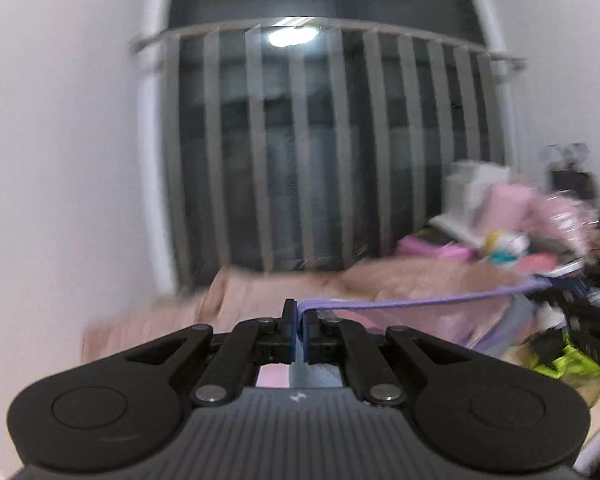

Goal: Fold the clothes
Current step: 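Raise the garment with both grippers, stretching it open between them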

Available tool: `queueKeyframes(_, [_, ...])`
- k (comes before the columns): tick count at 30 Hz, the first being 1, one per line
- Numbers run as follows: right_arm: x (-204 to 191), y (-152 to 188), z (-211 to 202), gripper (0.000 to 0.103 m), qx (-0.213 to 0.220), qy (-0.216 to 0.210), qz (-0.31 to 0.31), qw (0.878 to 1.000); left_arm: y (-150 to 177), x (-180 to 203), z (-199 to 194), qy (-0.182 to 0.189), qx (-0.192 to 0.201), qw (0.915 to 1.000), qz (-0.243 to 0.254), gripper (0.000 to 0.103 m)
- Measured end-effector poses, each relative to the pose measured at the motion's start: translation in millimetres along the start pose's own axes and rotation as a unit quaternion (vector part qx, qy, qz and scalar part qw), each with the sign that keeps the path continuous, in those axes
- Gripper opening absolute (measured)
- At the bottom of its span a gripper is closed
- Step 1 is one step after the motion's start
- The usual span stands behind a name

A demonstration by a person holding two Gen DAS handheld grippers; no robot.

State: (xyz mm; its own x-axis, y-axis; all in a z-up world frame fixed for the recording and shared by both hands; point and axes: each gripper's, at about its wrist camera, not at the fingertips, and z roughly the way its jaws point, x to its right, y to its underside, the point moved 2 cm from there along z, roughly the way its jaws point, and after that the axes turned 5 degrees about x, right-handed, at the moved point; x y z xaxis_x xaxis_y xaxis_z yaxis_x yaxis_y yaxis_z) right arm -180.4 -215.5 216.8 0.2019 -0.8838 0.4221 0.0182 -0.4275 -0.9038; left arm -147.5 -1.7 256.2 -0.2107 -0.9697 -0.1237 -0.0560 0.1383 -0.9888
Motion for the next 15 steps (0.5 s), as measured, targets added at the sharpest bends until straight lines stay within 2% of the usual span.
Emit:
queueKeyframes(3, [43.6, -69.8, -4.6, 0.001, 0.056, 0.005, 0.001, 0.998, -85.9, -17.1, -2.7, 0.034, 0.022, 0.9981, 0.047, 0.002])
queueKeyframes(5, [63.6, -112.3, -9.7, 0.001, 0.096, 0.028, -0.016, 0.995, -138.2, -24.8, -4.0, 0.047, 0.025, 0.9966, 0.063, 0.003])
queueKeyframes(9, [92.3, -178.7, -18.9, 0.001, 0.163, 0.08, -0.054, 0.982, -231.5, -39.8, -8.0, 0.073, 0.046, 0.9953, 0.044, 0.002])
queueKeyframes(13, [115.2, -223.2, -16.5, 0.001, 0.205, 0.118, -0.075, 0.969, -285.8, -37.2, 4.7, 0.07, 0.062, 0.9935, 0.065, 0.006])
queueKeyframes(15, [123.4, -232.1, -3.2, 0.001, 0.205, 0.125, -0.078, 0.968, -294.9, -38.1, 20.3, 0.073, 0.054, 0.9933, 0.072, 0.006])
